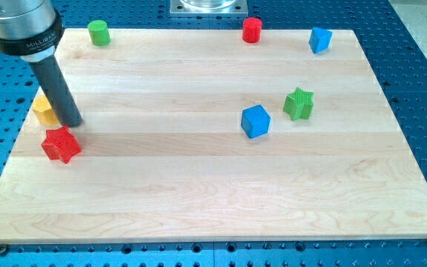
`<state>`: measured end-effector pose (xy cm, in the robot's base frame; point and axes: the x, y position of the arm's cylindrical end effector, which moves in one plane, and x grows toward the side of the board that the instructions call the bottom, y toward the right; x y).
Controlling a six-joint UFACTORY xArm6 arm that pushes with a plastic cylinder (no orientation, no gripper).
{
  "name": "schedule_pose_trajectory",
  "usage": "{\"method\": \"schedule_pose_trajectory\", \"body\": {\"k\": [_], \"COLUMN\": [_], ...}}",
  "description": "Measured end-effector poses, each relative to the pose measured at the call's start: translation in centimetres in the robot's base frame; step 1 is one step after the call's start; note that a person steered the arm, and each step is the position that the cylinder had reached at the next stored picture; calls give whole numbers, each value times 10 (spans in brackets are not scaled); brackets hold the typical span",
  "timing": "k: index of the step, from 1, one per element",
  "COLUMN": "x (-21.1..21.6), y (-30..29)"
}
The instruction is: Push the hexagon to the left middle of the board
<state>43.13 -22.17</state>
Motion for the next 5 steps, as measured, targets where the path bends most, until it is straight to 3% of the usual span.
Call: {"method": "schedule_pose_trajectory", "body": {"k": [5], "x": [-17], "y": [19]}}
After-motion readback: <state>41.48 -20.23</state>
